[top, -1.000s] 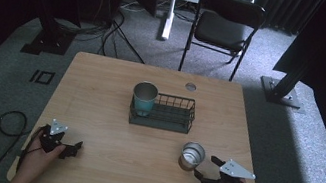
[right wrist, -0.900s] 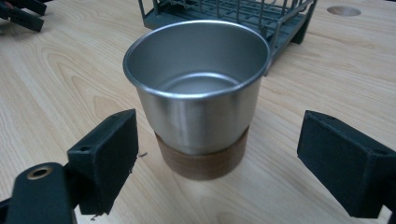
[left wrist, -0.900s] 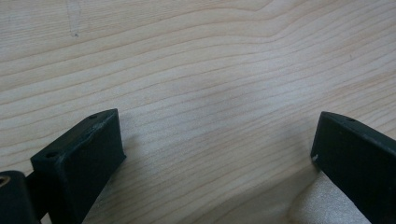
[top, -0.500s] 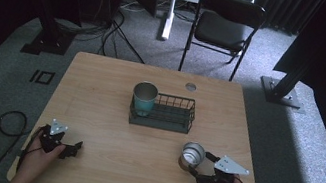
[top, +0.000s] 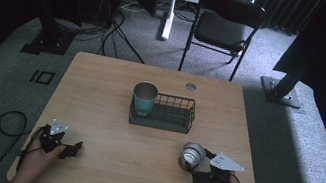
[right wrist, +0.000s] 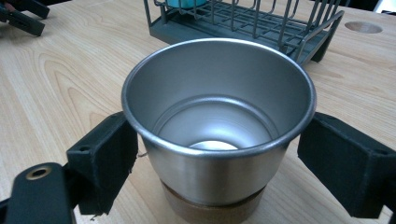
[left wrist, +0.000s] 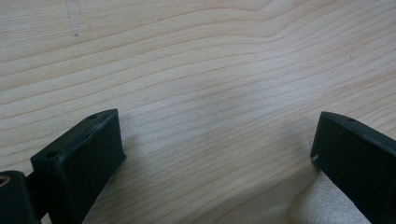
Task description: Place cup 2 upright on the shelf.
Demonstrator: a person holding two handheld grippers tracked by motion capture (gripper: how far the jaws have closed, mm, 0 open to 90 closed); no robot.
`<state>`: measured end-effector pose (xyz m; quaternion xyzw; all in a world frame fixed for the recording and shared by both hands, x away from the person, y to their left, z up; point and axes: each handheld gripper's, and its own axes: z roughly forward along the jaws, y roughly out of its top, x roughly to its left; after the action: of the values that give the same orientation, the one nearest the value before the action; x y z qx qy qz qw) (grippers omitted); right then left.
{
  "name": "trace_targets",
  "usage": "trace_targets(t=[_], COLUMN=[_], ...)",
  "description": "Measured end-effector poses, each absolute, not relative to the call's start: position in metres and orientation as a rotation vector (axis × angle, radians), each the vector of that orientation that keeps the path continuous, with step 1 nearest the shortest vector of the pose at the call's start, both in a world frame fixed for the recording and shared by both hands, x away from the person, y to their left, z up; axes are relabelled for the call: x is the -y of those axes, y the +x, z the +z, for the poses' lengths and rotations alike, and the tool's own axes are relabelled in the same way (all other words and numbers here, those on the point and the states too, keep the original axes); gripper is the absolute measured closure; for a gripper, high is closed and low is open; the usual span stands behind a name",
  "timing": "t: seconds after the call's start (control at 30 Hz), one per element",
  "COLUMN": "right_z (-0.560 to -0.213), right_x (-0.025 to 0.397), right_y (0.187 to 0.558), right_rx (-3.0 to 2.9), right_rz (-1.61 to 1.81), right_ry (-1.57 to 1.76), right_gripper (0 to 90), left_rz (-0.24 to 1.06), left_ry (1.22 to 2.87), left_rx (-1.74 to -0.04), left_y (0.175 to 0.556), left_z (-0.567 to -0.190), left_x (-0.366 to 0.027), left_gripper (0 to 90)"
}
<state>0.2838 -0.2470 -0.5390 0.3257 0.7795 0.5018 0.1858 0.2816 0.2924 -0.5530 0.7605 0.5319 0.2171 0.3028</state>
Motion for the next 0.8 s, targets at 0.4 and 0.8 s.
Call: trace_targets(t=[0.4, 0.8], right_z=[-0.540, -0.535], right_x=[0.240, 0.233], right_y=[0.290, 0.296], right_rx=[-2.185, -2.163], right_rz=[1.445, 1.436], right_ry=[0.926, 0.934], right_gripper=[12.1, 16.4], left_rz=[0.575, 0.575], left_ry=[2.015, 2.015], left_rx=[-1.410, -1.410], left_y=[0.282, 0.282], left_z=[-0.553, -0.553], left_x=[-0.292, -0.292], left_gripper=[2.9, 2.9])
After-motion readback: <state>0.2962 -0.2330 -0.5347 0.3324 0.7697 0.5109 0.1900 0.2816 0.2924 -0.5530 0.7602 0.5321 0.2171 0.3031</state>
